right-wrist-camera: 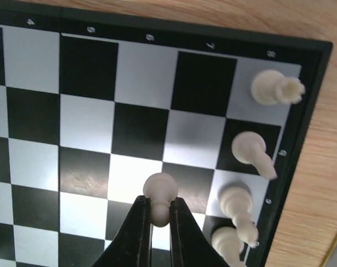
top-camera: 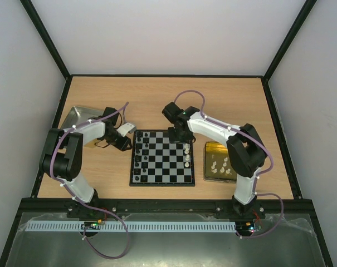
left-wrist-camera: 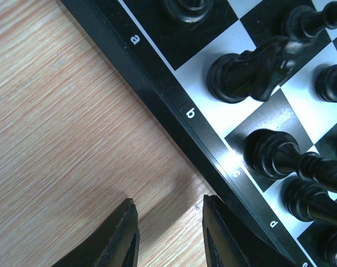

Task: Set up the chess pieces on the board
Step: Place the chess piece on the chessboard.

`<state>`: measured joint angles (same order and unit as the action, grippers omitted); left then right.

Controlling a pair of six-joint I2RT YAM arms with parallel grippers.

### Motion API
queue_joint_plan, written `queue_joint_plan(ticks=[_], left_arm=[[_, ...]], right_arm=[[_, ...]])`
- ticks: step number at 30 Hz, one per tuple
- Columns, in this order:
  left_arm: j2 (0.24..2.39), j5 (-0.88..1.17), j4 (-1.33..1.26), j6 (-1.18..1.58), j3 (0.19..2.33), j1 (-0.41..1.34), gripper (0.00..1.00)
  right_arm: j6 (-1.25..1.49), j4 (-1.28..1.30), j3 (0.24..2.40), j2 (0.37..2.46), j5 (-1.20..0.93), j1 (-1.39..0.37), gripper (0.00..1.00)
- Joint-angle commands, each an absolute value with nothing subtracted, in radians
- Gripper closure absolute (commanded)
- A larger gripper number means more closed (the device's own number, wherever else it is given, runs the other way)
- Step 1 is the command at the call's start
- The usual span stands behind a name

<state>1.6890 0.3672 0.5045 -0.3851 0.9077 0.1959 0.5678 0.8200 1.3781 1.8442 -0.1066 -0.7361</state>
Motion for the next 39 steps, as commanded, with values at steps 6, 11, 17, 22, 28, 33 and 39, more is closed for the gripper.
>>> queue_joint_plan(ticks=[6,11,17,22,28,33,39], left_arm=[[1.711,0.373,0.512,-0.399,0.863,0.199,0.67],[1.707,0.378,0.513,-0.4,0.861,0.2,0.66],[1.706,0.385,0.514,-0.401,0.861,0.199,0.66],[1.708,0.387,0.512,-0.403,0.86,0.199,0.66],[1.709,0.388,0.512,-0.403,0.859,0.2,0.66],[1.707,0.39,0.512,-0.404,0.859,0.2,0.66],[1.706,0.391,0.512,-0.405,0.859,0.2,0.66]], right_arm=[[0.522,0.879,1.49,1.946,-0.095,-0.716,0.96],[0.523,0.872,1.497,1.963,-0.089,-0.688,0.95],[0.524,0.874,1.522,1.982,-0.076,-0.669,0.93],[0.526,0.875,1.544,1.994,-0.072,-0.658,0.93],[0.525,0.877,1.553,2.01,-0.071,-0.654,0.92],[0.525,0.877,1.548,2.016,-0.068,-0.652,0.92],[0.527,0.876,1.545,2.015,-0.06,-0.644,0.92]])
